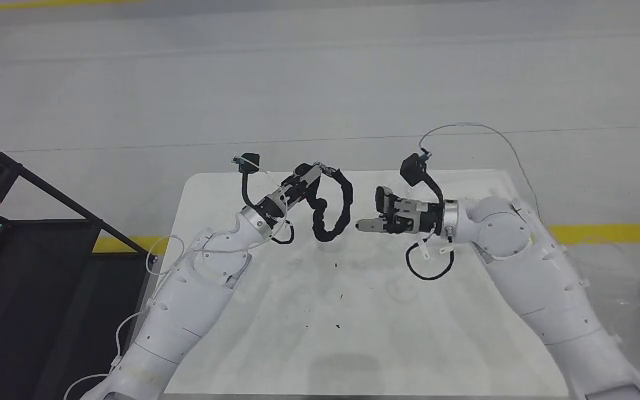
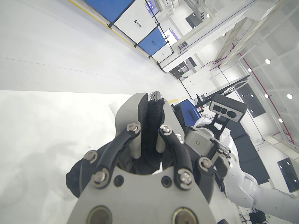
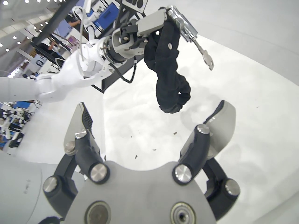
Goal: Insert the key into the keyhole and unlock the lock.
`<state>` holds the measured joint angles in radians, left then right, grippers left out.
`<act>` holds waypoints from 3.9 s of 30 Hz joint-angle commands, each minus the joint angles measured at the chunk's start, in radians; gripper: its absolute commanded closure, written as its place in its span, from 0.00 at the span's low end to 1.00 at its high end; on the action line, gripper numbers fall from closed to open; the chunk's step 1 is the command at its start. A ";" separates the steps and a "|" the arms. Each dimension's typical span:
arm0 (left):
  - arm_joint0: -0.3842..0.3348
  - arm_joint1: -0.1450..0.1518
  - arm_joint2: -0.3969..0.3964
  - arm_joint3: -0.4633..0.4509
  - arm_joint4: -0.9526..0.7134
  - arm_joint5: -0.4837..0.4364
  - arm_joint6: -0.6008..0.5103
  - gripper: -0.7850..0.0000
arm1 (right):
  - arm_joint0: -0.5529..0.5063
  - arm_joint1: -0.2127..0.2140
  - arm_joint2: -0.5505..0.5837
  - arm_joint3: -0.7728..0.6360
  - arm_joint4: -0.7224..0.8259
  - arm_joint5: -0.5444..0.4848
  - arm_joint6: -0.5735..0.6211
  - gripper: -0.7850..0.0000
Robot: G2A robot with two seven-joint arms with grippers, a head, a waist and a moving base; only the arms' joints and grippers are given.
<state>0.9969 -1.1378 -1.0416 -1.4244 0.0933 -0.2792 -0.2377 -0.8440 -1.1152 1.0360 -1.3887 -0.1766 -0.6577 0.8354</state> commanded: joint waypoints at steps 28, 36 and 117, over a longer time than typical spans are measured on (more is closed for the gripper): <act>0.000 0.000 0.000 0.000 0.000 0.000 0.000 1.00 | 0.200 -0.084 -0.180 0.172 -0.106 0.115 -0.151 0.77; 0.000 0.000 0.000 0.000 0.000 0.000 0.000 1.00 | 0.191 -0.085 -0.173 0.193 -0.112 0.101 -0.143 1.00; -0.101 0.009 0.071 -0.088 0.331 0.711 -0.613 0.00 | -0.054 0.014 -0.041 0.018 -0.081 0.860 0.331 0.00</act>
<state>0.8947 -1.1284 -0.9712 -1.5118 0.4191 0.4334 -0.8527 -0.8983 -1.1008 0.9955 -1.3718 -0.2583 0.2021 1.1673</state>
